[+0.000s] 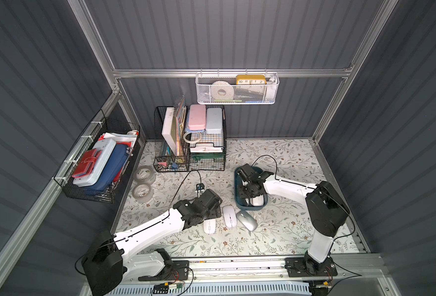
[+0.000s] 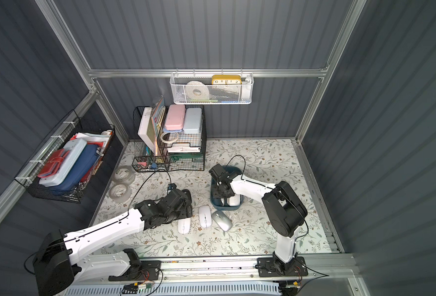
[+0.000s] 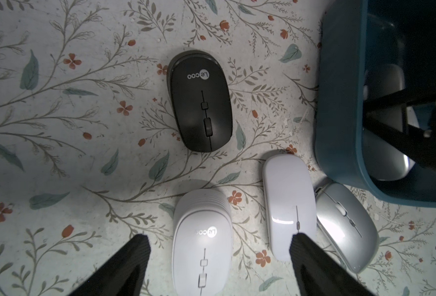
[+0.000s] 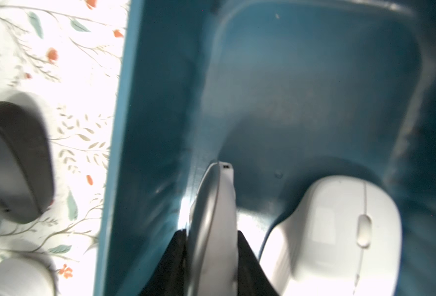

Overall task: Take out the mouse from the storage box
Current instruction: Pick up the mouse from the storage box, then place the mouse at the center of the board.

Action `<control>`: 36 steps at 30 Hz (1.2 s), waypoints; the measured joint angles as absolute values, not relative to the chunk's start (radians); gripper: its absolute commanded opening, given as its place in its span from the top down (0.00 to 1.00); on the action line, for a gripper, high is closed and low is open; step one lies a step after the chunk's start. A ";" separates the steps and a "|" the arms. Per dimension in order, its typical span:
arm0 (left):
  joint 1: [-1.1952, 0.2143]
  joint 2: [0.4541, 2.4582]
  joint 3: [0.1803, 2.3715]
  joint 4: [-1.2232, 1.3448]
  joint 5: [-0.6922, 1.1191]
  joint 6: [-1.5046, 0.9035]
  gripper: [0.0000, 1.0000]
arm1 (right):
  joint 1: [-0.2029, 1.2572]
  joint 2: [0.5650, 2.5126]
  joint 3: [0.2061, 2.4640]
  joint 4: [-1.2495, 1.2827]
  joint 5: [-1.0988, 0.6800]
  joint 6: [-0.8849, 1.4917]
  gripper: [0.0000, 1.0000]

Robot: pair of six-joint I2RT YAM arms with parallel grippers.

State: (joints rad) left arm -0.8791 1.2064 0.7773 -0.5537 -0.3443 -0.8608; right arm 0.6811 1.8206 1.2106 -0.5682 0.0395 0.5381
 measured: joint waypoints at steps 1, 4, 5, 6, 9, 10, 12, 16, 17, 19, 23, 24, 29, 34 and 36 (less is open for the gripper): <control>-0.879 1.206 0.776 -0.553 -0.344 -0.861 0.09 | 0.677 1.816 1.205 -0.561 0.033 0.540 0.81; -0.879 1.206 0.775 -0.553 -0.344 -0.861 0.09 | 0.663 1.800 1.185 -0.550 0.019 0.547 0.82; -0.879 1.206 0.775 -0.553 -0.345 -0.861 0.08 | 0.660 1.792 1.177 -0.549 0.016 0.549 0.82; -0.879 1.206 0.775 -0.553 -0.345 -0.861 0.08 | 0.656 1.782 1.171 -0.549 0.012 0.550 0.81; -0.879 1.205 0.775 -0.553 -0.345 -0.859 0.06 | 0.645 1.737 1.163 -0.555 0.007 0.550 0.81; -0.879 1.204 0.775 -0.553 -0.345 -0.857 0.06 | 0.640 1.718 1.163 -0.556 0.006 0.550 0.81; -0.879 1.201 0.775 -0.553 -0.345 -0.855 0.06 | 0.620 1.663 1.162 -0.558 0.001 0.549 0.81; -0.879 1.190 0.775 -0.553 -0.356 -0.849 0.05 | 0.533 1.554 1.160 -0.561 -0.019 0.542 0.79; -0.879 1.185 0.775 -0.553 -0.361 -0.846 0.04 | 0.501 1.526 1.160 -0.561 -0.027 0.540 0.79; -0.879 1.175 0.775 -0.553 -0.368 -0.842 0.04 | 0.443 1.489 1.160 -0.561 -0.041 0.533 0.79; -0.879 1.168 0.775 -0.553 -0.376 -0.839 0.04 | 0.329 1.457 1.156 -0.561 -0.070 0.519 0.80; -0.879 1.168 0.775 -0.553 -0.376 -0.839 0.04 | 0.301 1.457 1.151 -0.560 -0.080 0.516 0.80; -0.879 1.168 0.775 -0.553 -0.379 -0.839 0.04 | 0.176 1.491 1.135 -0.556 -0.133 0.500 0.80; -0.879 1.168 0.775 -0.553 -0.380 -0.838 0.03 | 0.084 1.576 1.135 -0.517 -0.185 0.496 0.80; -0.879 1.168 0.775 -0.553 -0.381 -0.838 0.03 | 0.064 1.615 1.136 -0.503 -0.203 0.495 0.81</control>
